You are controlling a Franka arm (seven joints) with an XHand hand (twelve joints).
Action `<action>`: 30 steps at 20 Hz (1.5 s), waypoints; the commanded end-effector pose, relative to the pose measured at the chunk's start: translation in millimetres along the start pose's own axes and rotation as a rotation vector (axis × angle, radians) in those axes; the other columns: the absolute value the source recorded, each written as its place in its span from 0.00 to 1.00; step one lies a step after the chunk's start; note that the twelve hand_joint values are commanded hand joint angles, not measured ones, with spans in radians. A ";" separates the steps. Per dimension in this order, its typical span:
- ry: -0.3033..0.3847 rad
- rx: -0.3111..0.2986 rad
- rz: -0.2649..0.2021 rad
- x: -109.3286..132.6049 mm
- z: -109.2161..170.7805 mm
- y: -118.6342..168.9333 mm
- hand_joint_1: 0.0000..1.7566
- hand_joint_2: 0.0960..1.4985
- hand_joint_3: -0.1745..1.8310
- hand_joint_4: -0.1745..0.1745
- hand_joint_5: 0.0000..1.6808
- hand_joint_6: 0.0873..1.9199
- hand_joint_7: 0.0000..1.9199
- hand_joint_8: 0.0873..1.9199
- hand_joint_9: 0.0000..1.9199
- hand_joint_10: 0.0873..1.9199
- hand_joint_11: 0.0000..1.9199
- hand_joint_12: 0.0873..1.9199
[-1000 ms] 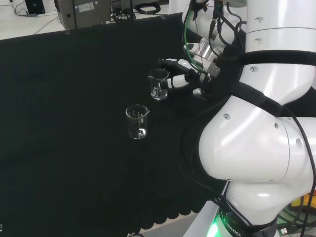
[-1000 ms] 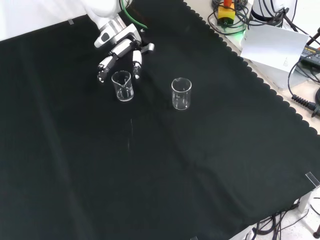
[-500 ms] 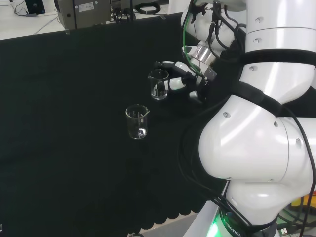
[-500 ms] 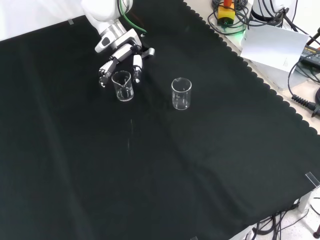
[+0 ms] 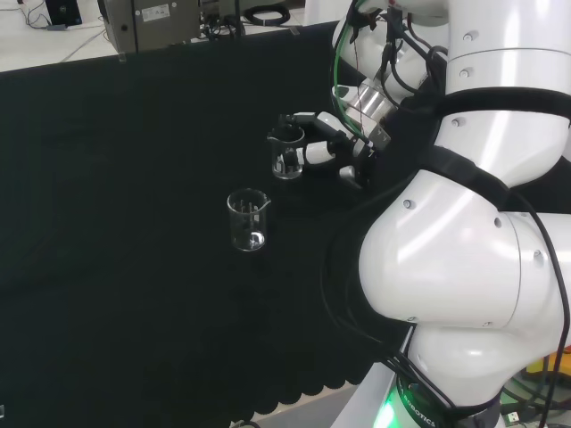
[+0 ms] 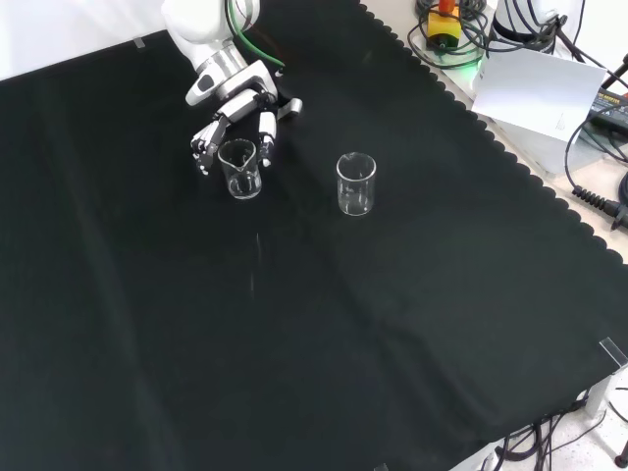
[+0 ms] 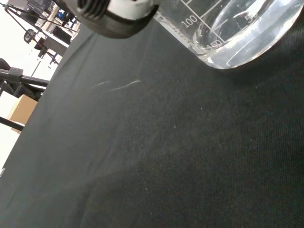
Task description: Pick up the beaker on the right.
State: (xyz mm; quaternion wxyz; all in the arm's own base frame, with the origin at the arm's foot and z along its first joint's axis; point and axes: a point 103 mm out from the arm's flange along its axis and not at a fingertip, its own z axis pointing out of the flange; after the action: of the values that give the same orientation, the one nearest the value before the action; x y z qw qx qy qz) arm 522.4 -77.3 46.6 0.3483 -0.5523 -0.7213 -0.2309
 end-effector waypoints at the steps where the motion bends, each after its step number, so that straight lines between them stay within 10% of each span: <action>1: 0.020 0.010 -0.017 0.6 3.7 3.1 0.58 0.56 0.00 0.48 0.27 0.00 0.16 0.33 0.22 0.29 0.00 0.69; 16: 0.097 -0.018 -0.029 1.2 12.8 9.3 0.51 0.53 0.00 0.46 0.28 0.00 0.13 0.35 0.21 0.29 0.00 0.69; 23: 0.123 -0.028 0.000 1.2 14.4 13.0 0.55 0.56 0.00 0.43 0.25 0.48 0.23 0.42 0.32 0.30 0.08 0.69; 30: 0.068 -0.020 0.046 2.5 14.9 16.3 0.74 0.64 0.00 0.22 0.29 0.59 0.29 0.51 0.43 0.35 0.36 0.56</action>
State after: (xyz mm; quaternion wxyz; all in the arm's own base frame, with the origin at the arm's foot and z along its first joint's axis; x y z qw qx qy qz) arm 533.4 -61.4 37.1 0.3845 -0.5477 -0.6946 -0.2639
